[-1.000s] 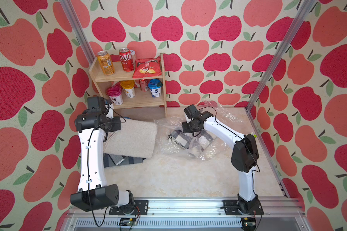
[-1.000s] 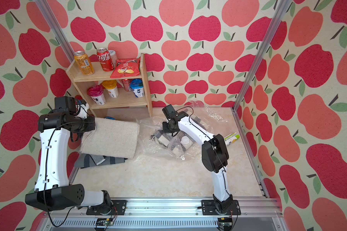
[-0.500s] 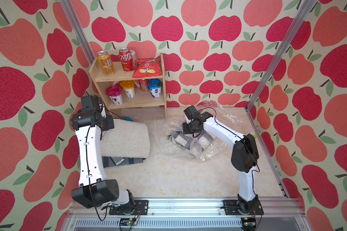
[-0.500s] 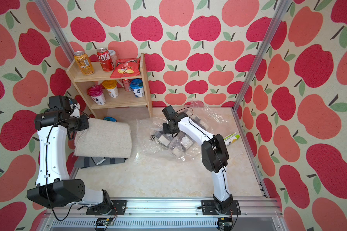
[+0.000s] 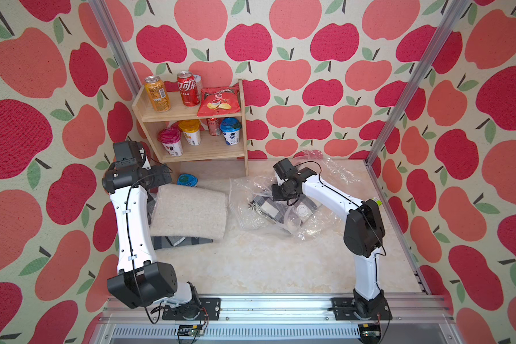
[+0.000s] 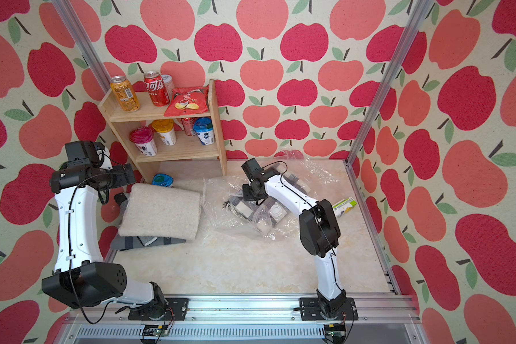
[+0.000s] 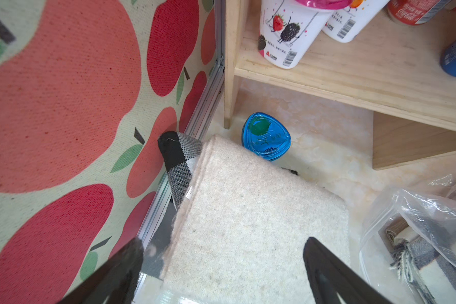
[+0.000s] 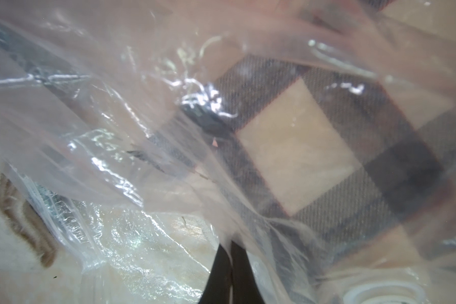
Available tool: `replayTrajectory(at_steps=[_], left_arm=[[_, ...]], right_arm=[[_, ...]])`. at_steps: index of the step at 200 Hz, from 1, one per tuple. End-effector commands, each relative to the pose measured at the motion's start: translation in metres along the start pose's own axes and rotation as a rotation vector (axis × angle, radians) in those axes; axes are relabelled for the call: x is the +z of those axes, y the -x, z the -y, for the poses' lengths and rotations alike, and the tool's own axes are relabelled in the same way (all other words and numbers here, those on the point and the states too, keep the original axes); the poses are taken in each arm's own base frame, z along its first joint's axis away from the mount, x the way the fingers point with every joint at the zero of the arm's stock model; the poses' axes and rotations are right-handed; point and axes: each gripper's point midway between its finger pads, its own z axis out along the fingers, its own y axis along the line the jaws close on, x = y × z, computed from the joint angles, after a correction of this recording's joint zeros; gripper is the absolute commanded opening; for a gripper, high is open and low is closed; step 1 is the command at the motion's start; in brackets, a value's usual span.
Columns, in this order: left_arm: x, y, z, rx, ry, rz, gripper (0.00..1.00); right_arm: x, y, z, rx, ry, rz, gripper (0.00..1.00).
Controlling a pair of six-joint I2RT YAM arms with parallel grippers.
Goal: Take the scarf out of the vacuum bag
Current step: Place the scarf in the vacuum bag, then take out the scarf from the vacuum bag.
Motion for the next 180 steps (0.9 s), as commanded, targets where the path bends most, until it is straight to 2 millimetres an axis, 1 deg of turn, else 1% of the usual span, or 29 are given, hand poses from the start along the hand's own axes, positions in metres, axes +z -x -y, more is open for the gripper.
replayTrajectory(at_steps=[1, 20, 37, 52, 64, 85, 111, 115, 136, 155, 180], left_arm=[[-0.011, 0.007, 0.022, -0.048, -0.126, 0.064, 0.98], [-0.018, 0.003, 0.05, -0.096, -0.281, 0.084, 0.98], [-0.022, -0.01, 0.081, -0.128, -0.416, 0.063, 0.97], [-0.022, -0.03, 0.114, -0.108, -0.505, 0.023, 0.97], [-0.02, -0.051, 0.14, -0.091, -0.562, -0.021, 0.98], [-0.017, -0.084, 0.181, -0.123, -0.703, -0.079, 0.97], [-0.007, -0.123, 0.216, -0.165, -0.835, -0.14, 0.97], [-0.007, -0.125, 0.222, -0.165, -0.858, -0.14, 0.97], [0.005, -0.15, 0.246, -0.146, -0.904, -0.177, 0.97], [0.011, -0.164, 0.267, -0.131, -0.951, -0.181, 0.98], [0.012, -0.177, 0.298, -0.08, -1.007, -0.203, 0.98]], right_arm=[[-0.013, -0.001, 0.003, -0.006, 0.003, 0.009, 0.0], [-0.013, 0.0, 0.002, -0.007, 0.005, 0.011, 0.0], [-0.015, 0.001, 0.003, -0.009, 0.002, 0.016, 0.0], [-0.018, 0.003, 0.003, -0.015, 0.004, 0.025, 0.0], [-0.019, 0.002, 0.004, -0.021, 0.008, 0.032, 0.0], [-0.022, 0.001, 0.003, -0.031, 0.02, 0.044, 0.0], [-0.023, -0.003, 0.004, -0.035, 0.026, 0.043, 0.0], [-0.022, -0.004, 0.003, -0.035, 0.026, 0.042, 0.0], [-0.023, -0.007, 0.005, -0.034, 0.03, 0.044, 0.0], [-0.024, -0.011, 0.006, -0.029, 0.031, 0.043, 0.0], [-0.022, -0.018, 0.008, -0.024, 0.034, 0.032, 0.0]])
